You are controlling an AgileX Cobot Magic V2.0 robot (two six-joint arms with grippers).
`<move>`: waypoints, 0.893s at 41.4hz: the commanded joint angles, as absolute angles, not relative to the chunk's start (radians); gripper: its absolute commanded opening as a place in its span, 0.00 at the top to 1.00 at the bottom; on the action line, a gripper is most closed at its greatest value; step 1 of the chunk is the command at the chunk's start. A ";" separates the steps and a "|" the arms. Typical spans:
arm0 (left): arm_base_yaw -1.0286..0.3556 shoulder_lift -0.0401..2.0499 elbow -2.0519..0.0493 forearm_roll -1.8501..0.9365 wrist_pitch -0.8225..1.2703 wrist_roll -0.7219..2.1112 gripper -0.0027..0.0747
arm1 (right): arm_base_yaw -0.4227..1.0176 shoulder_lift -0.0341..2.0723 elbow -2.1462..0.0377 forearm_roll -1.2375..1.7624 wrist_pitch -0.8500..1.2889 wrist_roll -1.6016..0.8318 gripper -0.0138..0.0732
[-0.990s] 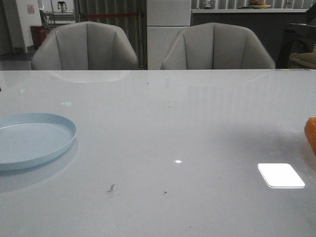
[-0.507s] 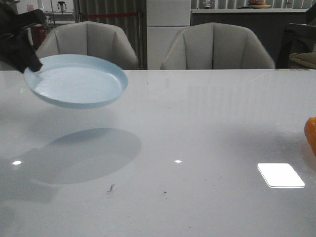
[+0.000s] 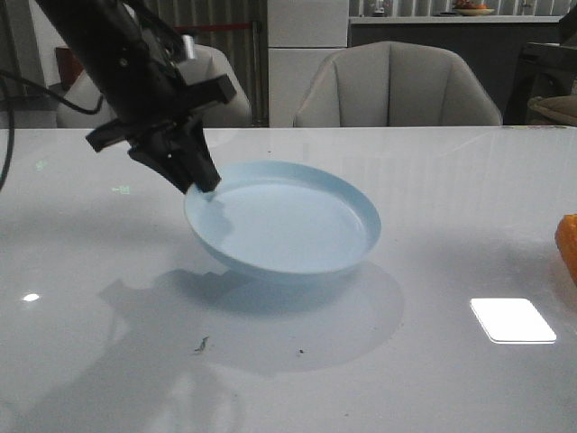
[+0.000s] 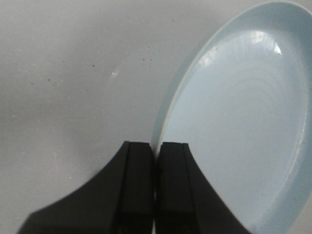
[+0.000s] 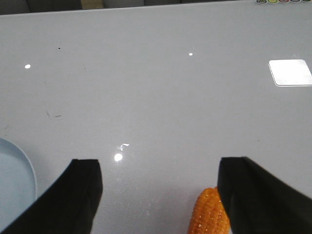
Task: Place corn on plate with both arms
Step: 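Carry the plate to the table center and set it down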
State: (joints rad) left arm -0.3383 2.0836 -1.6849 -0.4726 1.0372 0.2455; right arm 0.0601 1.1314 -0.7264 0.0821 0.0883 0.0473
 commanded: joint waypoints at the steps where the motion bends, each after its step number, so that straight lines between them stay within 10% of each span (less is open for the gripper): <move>1: -0.361 2.065 -1.718 -0.511 1.027 0.237 0.85 | 0.057 1.114 -0.761 0.075 0.009 0.039 0.16; 19: -0.370 2.151 -1.718 -0.500 1.048 0.237 0.84 | 0.057 1.114 -0.761 0.075 0.009 0.039 0.16; 32: -0.370 2.151 -1.719 -0.491 1.054 0.237 0.31 | 0.057 1.114 -0.761 0.075 0.009 0.039 0.16; 37: -0.370 2.151 -1.751 -0.482 1.065 0.237 0.27 | 0.057 1.114 -0.761 0.075 0.009 0.039 0.16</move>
State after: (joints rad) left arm -0.3629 2.2072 -1.7085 -0.4812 1.0596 0.2437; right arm 0.0601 1.1314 -0.7264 0.0821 0.0883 0.0473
